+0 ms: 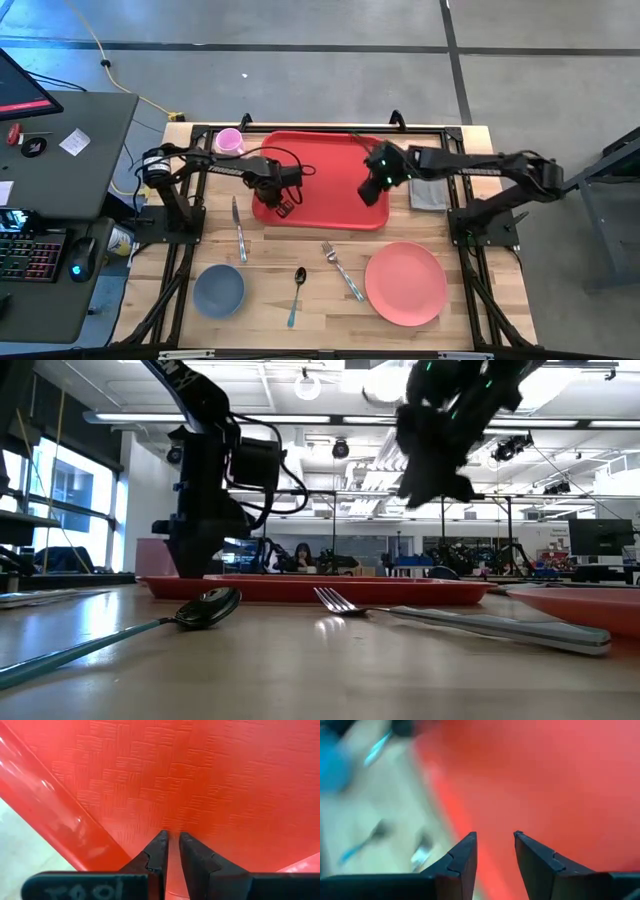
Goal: Set up tray
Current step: Adjust the red serving tray on the table
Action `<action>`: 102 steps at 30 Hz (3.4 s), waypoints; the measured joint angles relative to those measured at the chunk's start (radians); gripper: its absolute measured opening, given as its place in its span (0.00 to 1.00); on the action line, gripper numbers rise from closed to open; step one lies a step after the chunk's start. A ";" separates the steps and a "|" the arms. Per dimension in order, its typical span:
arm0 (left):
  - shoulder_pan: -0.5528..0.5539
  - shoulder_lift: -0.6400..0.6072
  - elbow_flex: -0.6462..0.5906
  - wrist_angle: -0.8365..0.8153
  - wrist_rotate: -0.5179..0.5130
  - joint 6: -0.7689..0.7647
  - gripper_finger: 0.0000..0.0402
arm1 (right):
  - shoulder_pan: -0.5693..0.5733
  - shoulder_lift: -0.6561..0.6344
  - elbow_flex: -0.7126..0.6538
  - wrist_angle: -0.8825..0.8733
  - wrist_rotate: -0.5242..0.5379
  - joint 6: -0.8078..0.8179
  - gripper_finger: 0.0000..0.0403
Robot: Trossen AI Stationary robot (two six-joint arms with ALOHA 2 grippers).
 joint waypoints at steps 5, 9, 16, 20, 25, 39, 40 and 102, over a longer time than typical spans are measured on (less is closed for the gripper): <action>0.013 -0.006 0.083 -0.062 0.028 0.073 0.21 | 0.187 -0.034 0.000 -0.077 0.103 -0.139 0.31; 0.011 -0.013 0.175 -0.108 0.023 0.111 0.21 | 0.286 0.006 0.000 -0.074 0.202 -0.185 0.31; -0.004 -0.013 0.319 -0.290 0.030 0.187 0.21 | 0.345 0.174 0.000 -0.035 0.194 -0.257 0.31; -0.018 -0.040 0.362 -0.423 0.008 0.207 0.21 | 0.351 0.249 0.000 -0.018 0.197 -0.216 0.31; -0.051 -0.143 0.354 -0.445 -0.004 0.161 0.21 | 0.351 0.290 0.000 0.014 0.217 -0.223 0.31; -0.149 -0.338 0.351 -0.502 -0.086 -0.029 0.21 | 0.289 0.301 0.000 0.063 0.390 -0.214 0.31; -0.149 -0.342 0.351 -0.511 -0.086 -0.040 0.21 | 0.279 0.301 0.000 0.060 0.396 -0.214 0.31; -0.199 -0.377 0.351 -0.563 -0.020 -0.196 0.21 | 0.270 0.426 0.001 0.248 0.374 -0.434 0.63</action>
